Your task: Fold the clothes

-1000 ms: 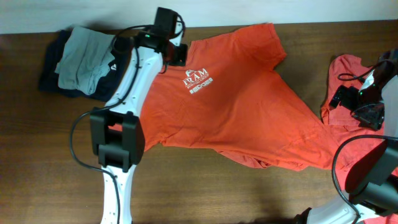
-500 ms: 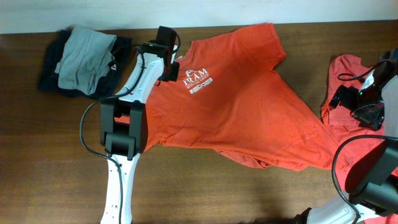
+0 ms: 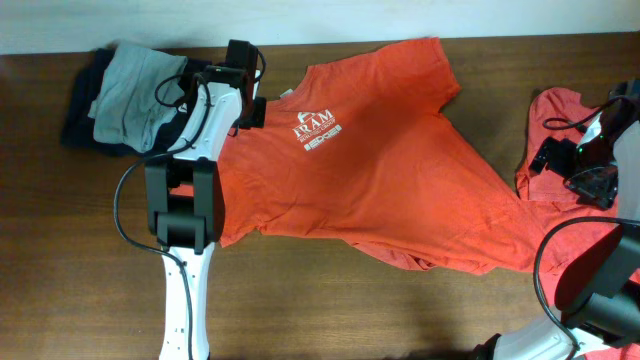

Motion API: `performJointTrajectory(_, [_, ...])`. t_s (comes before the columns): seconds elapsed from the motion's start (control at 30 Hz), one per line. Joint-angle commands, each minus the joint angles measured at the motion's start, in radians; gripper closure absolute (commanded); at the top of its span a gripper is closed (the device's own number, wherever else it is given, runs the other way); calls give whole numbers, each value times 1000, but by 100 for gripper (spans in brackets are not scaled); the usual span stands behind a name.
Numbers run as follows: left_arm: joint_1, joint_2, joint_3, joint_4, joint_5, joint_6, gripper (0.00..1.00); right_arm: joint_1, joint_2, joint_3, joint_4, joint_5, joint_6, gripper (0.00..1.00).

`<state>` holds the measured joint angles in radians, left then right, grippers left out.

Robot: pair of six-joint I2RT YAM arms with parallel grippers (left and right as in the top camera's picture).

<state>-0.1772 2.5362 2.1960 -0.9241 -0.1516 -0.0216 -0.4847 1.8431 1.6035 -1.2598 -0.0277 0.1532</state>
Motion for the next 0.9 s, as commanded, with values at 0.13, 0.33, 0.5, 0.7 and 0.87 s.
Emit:
performJointTrajectory(0.13, [0, 47, 2, -22, -268, 19, 99, -6, -5, 14, 0, -3, -2, 1])
performJointTrajectory(0.33, [24, 48, 2, -62, -306, 19, 99, -6, -5, 14, 0, -3, -2, 1])
performJointTrajectory(0.5, [52, 48, 2, -78, -306, 18, 99, -6, -5, 14, 0, -3, -2, 1])
performJointTrajectory(0.7, [49, 34, 51, -92, -300, 7, 99, -6, -5, 14, 0, -3, -2, 1])
performJointTrajectory(0.87, [8, -3, 186, -136, -206, 6, 99, -6, -5, 14, 0, -3, -2, 1])
